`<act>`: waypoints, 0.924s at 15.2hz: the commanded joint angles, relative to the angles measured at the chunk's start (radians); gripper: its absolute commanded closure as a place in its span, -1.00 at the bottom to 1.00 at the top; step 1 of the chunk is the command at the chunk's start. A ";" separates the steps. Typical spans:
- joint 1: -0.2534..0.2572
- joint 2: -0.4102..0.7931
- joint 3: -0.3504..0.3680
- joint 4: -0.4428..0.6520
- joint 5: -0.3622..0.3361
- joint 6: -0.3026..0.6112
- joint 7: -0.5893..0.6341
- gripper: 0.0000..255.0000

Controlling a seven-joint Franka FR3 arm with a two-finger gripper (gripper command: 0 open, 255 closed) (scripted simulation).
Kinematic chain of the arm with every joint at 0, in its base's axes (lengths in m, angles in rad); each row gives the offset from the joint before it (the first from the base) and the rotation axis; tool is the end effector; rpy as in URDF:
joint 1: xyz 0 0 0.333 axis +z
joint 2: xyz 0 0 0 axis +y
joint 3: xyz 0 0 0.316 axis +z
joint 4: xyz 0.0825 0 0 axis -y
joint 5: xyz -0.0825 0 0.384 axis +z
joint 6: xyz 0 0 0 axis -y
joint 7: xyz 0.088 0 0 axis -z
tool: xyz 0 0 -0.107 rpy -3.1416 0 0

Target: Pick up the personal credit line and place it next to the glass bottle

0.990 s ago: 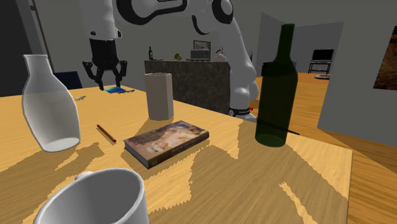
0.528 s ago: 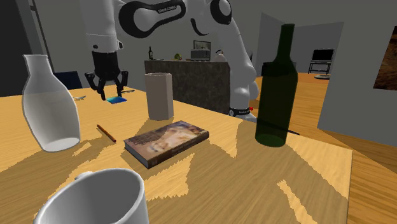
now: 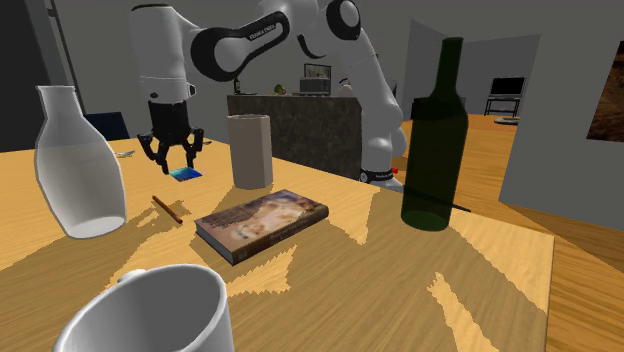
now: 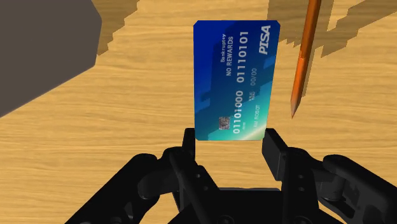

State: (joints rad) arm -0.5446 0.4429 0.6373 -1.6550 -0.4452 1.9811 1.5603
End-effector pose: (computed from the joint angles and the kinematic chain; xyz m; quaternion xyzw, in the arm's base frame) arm 0.6593 -0.0142 0.3928 0.7855 -0.6144 0.0484 0.0560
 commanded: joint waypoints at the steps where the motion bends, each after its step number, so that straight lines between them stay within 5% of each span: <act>1: -0.001 0.007 -0.004 -0.017 -0.007 0.022 0.006 1.00; 14: 0.007 0.043 -0.020 -0.053 -0.039 0.086 0.033 1.00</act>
State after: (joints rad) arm -0.5375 0.4861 0.6169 -1.7078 -0.4840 2.0667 1.5936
